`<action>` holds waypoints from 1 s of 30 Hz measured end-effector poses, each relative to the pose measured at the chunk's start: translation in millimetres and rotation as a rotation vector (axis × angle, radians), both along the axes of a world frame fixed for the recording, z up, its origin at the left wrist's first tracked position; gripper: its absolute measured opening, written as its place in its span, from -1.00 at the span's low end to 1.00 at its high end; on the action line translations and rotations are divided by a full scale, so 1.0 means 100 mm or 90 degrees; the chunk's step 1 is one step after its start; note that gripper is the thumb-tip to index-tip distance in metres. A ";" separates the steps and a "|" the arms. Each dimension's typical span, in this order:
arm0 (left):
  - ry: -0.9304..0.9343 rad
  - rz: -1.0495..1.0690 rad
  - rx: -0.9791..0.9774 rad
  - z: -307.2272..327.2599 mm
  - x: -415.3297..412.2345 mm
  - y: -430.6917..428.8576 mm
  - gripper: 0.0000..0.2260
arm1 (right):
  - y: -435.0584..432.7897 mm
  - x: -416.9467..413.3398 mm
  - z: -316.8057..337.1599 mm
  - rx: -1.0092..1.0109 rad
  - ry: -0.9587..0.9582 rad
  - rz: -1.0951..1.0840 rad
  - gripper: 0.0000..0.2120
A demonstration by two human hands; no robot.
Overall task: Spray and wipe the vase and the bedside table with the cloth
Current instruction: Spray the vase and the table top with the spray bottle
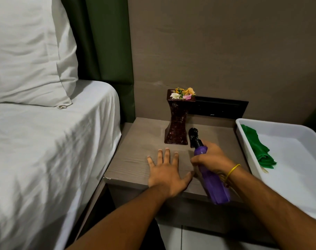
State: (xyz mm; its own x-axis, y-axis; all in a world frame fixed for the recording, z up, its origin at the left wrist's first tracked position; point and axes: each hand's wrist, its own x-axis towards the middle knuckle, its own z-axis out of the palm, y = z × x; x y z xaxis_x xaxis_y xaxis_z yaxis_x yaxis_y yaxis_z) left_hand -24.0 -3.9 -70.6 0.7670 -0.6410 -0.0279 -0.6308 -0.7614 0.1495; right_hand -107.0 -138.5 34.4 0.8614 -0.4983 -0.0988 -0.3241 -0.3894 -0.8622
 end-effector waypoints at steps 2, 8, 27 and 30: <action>-0.002 0.001 0.000 -0.01 0.00 0.00 -0.08 | 0.01 -0.01 -0.01 0.004 0.010 -0.006 -0.65; -0.006 0.006 -0.003 -0.03 -0.01 0.00 -0.08 | 0.02 0.06 0.13 0.009 -0.058 -0.031 -0.65; -0.008 0.003 0.005 -0.03 0.01 -0.01 -0.07 | 0.16 0.14 0.47 0.058 -0.224 -0.026 -0.58; -0.003 0.001 0.004 -0.03 0.00 0.00 -0.08 | 0.16 0.12 0.46 0.051 -0.231 -0.020 -0.60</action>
